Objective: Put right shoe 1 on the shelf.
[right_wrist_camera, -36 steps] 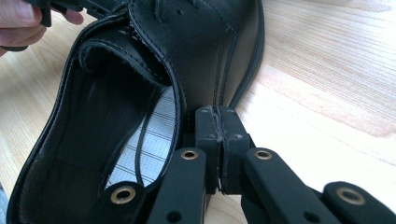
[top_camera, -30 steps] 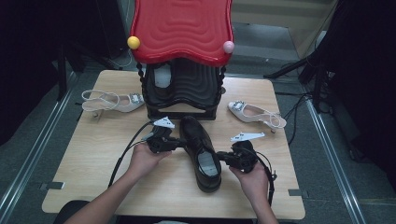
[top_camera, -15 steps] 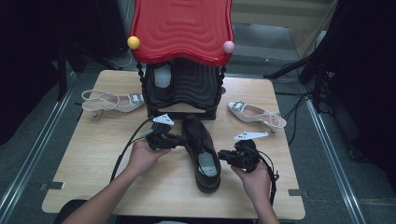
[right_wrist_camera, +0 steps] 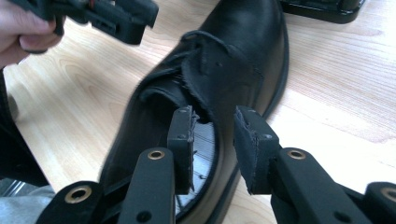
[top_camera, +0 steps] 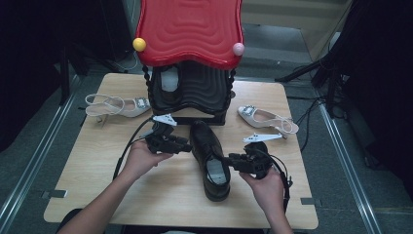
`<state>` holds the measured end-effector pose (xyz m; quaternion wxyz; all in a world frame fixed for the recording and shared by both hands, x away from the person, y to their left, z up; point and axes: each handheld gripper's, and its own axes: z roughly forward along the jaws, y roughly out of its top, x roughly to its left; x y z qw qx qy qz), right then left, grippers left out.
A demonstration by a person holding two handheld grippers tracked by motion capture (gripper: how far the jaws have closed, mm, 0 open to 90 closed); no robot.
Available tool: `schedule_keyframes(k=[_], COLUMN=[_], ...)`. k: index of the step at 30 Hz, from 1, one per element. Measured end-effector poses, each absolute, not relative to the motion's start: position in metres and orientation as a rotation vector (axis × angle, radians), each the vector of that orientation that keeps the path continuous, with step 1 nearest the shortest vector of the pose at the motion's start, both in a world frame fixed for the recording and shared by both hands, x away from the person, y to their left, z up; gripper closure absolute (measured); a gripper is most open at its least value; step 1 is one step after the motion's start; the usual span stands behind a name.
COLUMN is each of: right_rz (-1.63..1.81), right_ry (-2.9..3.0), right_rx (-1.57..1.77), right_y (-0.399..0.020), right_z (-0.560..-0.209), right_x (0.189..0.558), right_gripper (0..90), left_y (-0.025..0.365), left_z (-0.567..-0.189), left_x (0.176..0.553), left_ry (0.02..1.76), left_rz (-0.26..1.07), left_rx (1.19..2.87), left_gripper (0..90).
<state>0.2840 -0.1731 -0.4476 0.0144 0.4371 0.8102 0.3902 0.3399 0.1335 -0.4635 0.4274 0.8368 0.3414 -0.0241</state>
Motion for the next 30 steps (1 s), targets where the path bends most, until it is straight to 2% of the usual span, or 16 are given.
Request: schedule_keyframes(k=[10, 17, 21, 30], right_rz=[1.169, 1.108, 1.054, 0.986], right_ry=[2.626, 2.724, 2.762, 2.804], right_rx=[1.359, 1.348, 1.352, 1.357], right_y=[-0.147, -0.124, -0.112, -0.097], right_z=[-0.435, -0.445, -0.455, -0.467], right_x=[0.281, 0.282, 0.284, 0.289], right_gripper=[67.7, 66.2, 64.8, 62.0], left_y=[0.146, 0.154, 0.159, 0.165], left_z=[-0.425, -0.401, -0.388, -0.362], left_x=[0.348, 0.353, 0.357, 0.361], left_ry=[0.840, 0.812, 0.804, 0.787], left_rz=[-0.005, 0.009, 0.014, 0.060], left_rx=[2.074, 2.055, 2.051, 2.053], left_gripper=[62.5, 67.9, 75.0, 80.8])
